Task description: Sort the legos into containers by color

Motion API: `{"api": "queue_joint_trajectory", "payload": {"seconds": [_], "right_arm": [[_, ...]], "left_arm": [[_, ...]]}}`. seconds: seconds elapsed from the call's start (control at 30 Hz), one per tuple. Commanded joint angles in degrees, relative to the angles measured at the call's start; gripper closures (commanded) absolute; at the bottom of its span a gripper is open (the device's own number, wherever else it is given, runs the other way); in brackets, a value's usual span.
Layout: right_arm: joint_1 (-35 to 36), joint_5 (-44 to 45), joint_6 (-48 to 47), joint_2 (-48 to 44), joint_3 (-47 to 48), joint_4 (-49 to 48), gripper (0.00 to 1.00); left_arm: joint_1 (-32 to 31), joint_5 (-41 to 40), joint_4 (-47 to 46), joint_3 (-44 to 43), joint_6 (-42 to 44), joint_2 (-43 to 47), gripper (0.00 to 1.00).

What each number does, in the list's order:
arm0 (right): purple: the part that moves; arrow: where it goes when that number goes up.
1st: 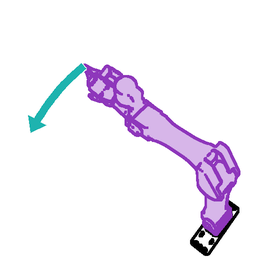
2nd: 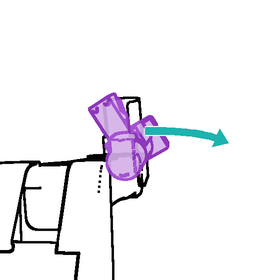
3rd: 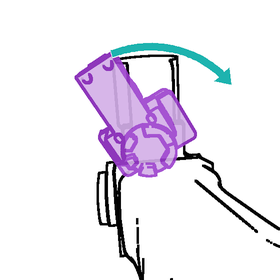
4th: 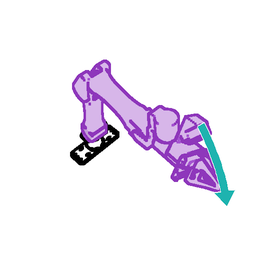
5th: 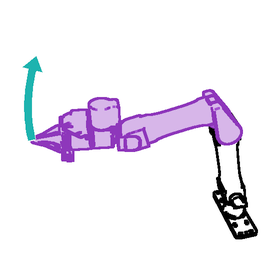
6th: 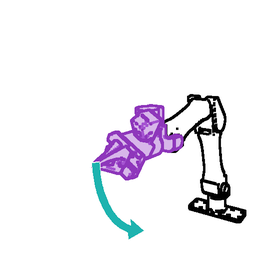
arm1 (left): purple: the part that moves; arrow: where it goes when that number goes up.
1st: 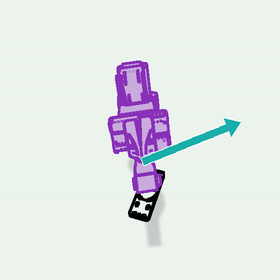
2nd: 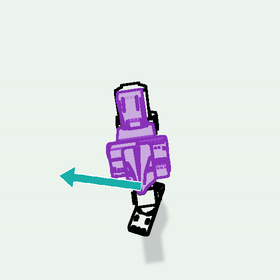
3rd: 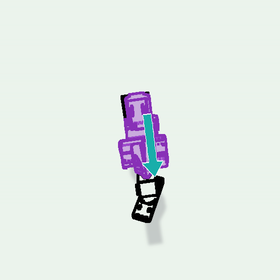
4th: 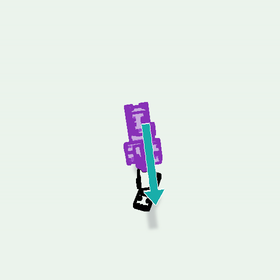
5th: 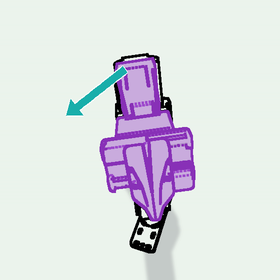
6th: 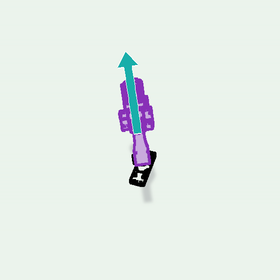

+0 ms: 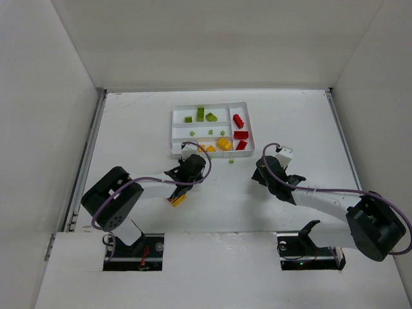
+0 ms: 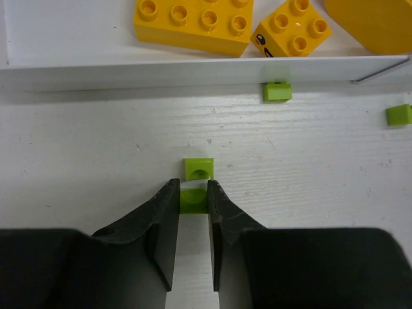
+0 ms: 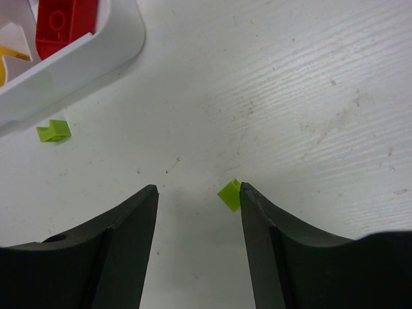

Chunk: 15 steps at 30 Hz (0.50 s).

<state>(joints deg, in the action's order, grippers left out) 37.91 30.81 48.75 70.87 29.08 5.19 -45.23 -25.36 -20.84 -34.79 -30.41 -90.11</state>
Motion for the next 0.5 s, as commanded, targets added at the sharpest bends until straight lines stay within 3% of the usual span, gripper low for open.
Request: {"api": "queue_joint_trajectory", "payload": {"seconds": [0.0, 0.47], "right_arm": [[-0.16, -0.83, 3.19, 0.06, 1.51, 2.28, 0.4], [-3.15, -0.49, 12.68, 3.49, 6.78, 13.07, 0.41]], "left_arm": [[0.37, -0.91, -0.78, -0.55, 0.79, 2.38, 0.88], [0.1, 1.98, -3.59, 7.18, 0.01, 16.01, 0.87]]}}
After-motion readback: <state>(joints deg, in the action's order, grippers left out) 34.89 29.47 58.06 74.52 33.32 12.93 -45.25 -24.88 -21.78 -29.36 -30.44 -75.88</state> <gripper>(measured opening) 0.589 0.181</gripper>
